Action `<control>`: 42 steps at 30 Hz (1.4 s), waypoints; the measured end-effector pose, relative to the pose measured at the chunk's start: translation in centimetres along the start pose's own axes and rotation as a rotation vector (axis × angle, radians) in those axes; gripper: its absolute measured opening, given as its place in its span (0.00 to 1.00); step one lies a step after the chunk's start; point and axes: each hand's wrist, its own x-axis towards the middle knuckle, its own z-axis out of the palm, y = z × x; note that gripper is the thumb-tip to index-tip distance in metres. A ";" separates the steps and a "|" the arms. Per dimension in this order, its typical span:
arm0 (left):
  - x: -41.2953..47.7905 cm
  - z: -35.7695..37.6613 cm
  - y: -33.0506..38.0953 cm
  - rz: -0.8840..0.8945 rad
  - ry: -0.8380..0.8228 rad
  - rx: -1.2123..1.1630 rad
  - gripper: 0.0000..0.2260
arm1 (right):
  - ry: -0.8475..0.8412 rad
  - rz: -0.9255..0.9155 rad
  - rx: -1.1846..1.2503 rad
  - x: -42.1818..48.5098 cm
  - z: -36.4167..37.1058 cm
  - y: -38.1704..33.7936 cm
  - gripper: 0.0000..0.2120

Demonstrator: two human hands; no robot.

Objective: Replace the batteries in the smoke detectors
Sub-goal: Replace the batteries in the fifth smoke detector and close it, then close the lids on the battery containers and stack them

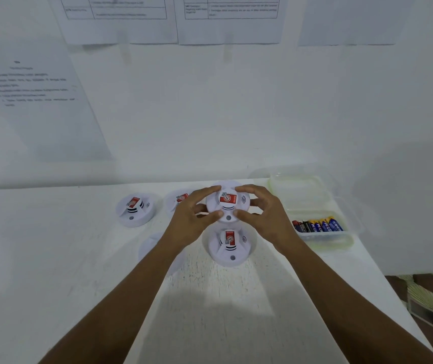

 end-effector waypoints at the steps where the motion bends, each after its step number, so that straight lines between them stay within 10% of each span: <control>1: 0.3 0.1 0.0 0.010 0.005 0.006 0.22 | 0.005 0.000 -0.005 0.3 0.0 0.2 0.21; 36: 5.1 4.3 -2.9 -0.078 0.144 0.385 0.25 | 0.133 0.273 -0.073 4.8 1.8 3.3 0.17; 42: 3.5 5.4 -0.3 0.041 0.155 0.322 0.26 | 0.319 0.082 0.045 1.1 -3.9 -1.7 0.12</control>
